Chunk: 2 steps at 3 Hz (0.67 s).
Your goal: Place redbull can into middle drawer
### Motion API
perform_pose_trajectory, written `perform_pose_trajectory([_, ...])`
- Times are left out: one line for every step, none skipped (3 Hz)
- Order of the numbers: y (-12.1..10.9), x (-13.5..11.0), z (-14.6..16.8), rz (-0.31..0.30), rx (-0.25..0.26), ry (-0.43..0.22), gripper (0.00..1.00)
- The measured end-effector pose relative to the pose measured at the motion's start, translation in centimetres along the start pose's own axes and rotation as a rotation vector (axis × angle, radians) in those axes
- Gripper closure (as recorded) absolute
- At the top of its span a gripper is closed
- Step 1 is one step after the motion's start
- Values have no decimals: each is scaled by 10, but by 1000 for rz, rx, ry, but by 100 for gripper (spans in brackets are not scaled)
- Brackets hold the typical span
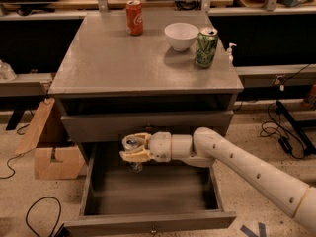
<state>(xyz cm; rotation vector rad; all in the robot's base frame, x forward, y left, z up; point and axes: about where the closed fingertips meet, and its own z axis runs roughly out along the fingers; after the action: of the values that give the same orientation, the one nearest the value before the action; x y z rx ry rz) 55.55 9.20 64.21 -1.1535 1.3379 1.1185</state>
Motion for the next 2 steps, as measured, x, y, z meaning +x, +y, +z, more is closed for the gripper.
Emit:
perform_pose_trajectory([-2,39,12,7,-76,17,100])
perform_pose_trajectory([-1,40,13,8,-83,15,100])
